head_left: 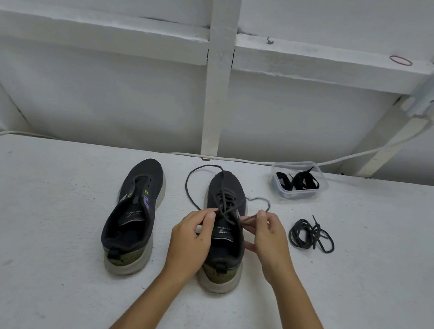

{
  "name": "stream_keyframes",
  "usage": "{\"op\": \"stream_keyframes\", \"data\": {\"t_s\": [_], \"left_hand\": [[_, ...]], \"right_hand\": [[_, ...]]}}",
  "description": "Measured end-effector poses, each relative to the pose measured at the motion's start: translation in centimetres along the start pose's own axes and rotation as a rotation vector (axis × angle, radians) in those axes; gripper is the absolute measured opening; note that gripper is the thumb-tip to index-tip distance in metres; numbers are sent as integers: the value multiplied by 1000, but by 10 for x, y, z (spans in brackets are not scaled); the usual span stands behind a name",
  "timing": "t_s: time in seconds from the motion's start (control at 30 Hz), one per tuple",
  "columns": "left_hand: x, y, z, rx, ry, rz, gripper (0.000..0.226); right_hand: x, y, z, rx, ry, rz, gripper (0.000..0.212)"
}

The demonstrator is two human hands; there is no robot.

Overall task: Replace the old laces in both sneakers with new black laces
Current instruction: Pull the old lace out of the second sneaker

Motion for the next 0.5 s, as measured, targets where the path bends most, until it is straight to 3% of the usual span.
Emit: {"op": "stream_keyframes", "data": {"t_s": [0.13, 0.3, 0.43, 0.5], "left_hand": [[0, 0, -2, -2, 18, -10, 24], [0, 0, -2, 4, 15, 1, 25], [0, -1, -2, 6, 29, 6, 24], [1, -1, -1, 11, 36, 4, 25]], "right_hand": [[-5, 11, 2, -163, -94, 243, 19], [5, -3, -3, 36, 58, -61, 25], [-7, 10, -1, -182, -129, 174, 22], [-6, 8, 2, -161, -130, 192, 21]]}}
Point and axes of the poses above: each hand's wrist, its own x-axis towards the middle knuckle, its own y-axis out of the palm, z = x × y, the point moved 8 cm from there along x, towards the middle knuckle, and after that the axes turned 3 degrees about -z, right-handed, at the moved point
